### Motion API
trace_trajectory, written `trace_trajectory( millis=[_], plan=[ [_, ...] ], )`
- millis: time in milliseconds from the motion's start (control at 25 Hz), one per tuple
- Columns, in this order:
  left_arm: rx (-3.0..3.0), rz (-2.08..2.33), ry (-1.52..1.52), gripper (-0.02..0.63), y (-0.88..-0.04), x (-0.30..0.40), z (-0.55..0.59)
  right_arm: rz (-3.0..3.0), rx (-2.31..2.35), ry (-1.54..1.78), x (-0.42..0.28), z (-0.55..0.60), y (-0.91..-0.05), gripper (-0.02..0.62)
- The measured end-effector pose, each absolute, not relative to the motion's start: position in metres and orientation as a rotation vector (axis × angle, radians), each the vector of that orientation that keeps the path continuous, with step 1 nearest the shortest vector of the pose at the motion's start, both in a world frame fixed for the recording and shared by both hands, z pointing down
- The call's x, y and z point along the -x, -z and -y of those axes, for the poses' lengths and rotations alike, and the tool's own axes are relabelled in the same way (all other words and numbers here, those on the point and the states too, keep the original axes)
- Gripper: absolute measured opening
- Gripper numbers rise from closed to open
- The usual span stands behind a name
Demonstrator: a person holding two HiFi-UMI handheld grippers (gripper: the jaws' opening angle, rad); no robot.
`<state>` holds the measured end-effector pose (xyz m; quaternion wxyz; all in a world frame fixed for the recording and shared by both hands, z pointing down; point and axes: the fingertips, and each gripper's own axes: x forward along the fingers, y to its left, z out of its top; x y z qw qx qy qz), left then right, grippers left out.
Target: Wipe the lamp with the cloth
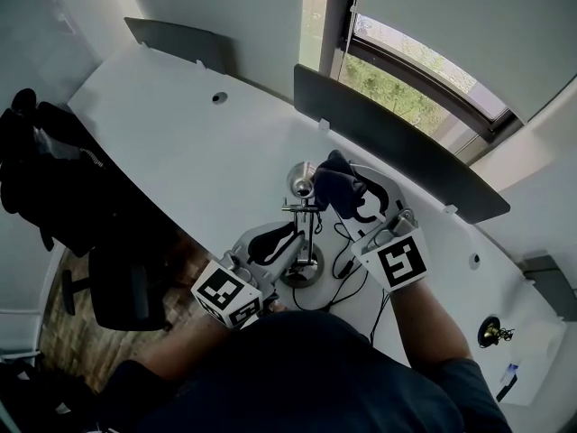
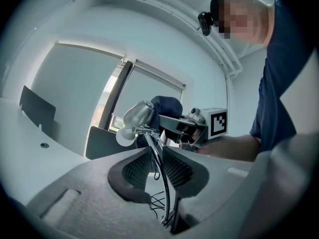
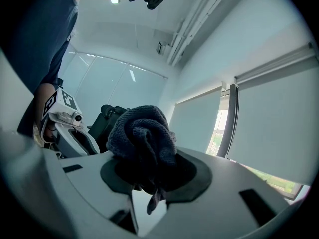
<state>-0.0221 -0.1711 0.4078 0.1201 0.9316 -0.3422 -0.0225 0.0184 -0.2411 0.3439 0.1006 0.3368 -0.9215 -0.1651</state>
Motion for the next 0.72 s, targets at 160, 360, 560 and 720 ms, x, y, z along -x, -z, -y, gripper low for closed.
trace_trajectory(
  millis=[160, 360, 560, 720],
  plan=[
    [-2.718, 1.007, 0.069, 0.074, -0.408, 0.022, 0.171, 2.702, -0.997, 0.48, -0.022, 0.251, -0.35, 0.14],
    [-2.718, 1.012, 0.07, 0.074, -0.408, 0.022, 0.171, 2.692, -0.974, 0.494, -0.019, 0.255, -0.344, 0.14],
    [-2.713, 1.018, 0.073, 0.074, -0.41, 0.023, 0.171, 2.732, -0.911, 0.559, -0.004, 0.251, -0.317, 0.14],
    [-2.709, 1.01, 0.067, 0.074, -0.411, 0.023, 0.17, 2.737, -0.847, 0.598, 0.007, 0.251, -0.306, 0.14]
  ],
)
